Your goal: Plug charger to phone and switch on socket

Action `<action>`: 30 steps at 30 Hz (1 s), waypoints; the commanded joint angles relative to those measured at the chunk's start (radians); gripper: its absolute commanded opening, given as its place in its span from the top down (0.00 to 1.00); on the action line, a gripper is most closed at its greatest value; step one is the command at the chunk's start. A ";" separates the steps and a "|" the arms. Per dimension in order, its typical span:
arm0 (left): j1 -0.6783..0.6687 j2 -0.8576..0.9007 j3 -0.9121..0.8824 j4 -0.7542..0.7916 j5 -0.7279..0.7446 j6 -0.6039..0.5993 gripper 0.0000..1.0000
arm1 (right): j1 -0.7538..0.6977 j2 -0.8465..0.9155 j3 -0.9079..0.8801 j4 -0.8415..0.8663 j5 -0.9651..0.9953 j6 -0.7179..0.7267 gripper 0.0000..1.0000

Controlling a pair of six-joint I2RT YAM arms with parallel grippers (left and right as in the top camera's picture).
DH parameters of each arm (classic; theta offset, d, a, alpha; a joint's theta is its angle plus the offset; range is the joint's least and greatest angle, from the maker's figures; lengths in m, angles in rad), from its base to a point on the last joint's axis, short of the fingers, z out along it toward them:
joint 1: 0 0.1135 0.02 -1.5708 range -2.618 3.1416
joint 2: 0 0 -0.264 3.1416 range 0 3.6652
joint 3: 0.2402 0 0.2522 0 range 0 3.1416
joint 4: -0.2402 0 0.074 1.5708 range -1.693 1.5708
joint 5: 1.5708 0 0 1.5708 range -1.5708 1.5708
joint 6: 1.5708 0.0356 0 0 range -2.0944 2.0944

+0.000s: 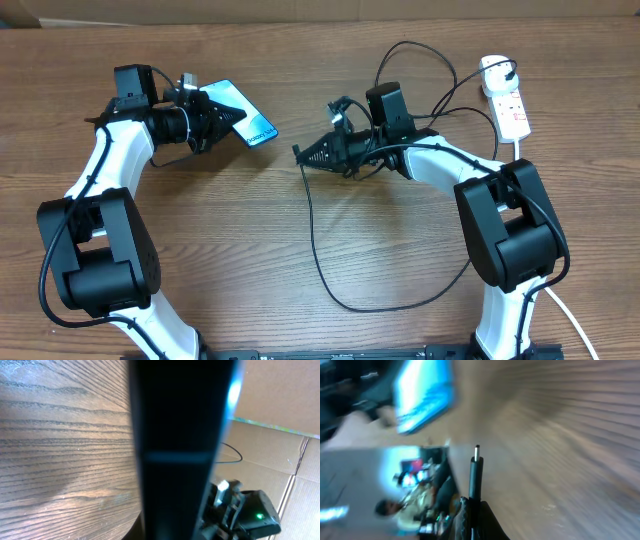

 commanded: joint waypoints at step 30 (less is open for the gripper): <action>-0.066 -0.012 0.011 0.193 0.414 0.008 0.96 | 0.006 -0.042 0.010 0.042 -0.423 0.212 0.96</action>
